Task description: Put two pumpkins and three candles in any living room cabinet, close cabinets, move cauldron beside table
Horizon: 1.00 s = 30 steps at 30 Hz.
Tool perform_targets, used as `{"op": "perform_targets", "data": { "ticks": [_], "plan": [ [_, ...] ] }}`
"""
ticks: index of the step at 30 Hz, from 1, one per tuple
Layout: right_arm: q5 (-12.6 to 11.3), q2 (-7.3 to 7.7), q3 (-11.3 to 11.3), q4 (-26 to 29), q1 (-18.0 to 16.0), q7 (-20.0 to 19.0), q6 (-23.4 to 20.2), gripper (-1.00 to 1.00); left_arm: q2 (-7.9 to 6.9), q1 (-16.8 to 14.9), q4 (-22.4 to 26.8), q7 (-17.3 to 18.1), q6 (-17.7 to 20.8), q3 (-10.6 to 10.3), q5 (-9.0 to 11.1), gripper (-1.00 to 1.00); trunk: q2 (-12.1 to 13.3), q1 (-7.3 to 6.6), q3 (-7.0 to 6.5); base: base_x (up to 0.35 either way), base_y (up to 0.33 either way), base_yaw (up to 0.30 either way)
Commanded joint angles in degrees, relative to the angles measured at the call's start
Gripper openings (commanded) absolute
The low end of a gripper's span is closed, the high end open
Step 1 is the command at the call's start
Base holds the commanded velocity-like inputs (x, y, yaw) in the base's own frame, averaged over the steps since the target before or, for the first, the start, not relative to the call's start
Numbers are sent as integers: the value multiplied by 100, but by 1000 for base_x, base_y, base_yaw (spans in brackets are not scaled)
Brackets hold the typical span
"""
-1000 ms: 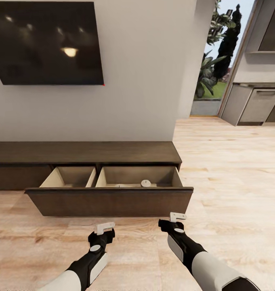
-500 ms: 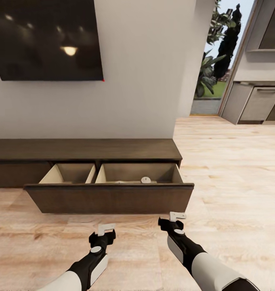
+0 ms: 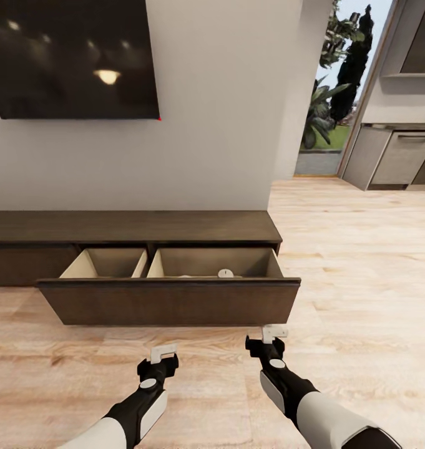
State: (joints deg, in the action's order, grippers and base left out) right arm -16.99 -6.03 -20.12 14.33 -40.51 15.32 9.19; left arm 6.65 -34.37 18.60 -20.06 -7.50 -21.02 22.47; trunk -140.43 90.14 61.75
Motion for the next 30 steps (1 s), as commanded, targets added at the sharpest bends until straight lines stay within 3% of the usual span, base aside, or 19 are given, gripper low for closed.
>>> {"op": "perform_targets", "data": {
  "ticks": [1, 7, 24, 30],
  "plan": [
    [18, -1, 0, -13, 0, -1, 10, 100, -1, 0, 1, -2, -2, 0, 1, 100, 0, 0, 0, 0, 0, 0],
    [44, 0, 0, -34, 0, -2, 29, 100, 12, 1, 3, -9, 5, -3, 3, 100, 0, 0, 0, 91, 0, 0],
    [42, -3, 8, -43, 0, -2, 30, 100, 21, 1, 3, -11, 4, -5, -6, 100, 0, 0, 0, 317, 0, 0],
    [38, -3, 8, -45, 0, -2, 30, 100, 45, 0, 3, -13, -34, -16, -9, 100, 0, 0, 0, 72, 0, 0]
  ]
}}
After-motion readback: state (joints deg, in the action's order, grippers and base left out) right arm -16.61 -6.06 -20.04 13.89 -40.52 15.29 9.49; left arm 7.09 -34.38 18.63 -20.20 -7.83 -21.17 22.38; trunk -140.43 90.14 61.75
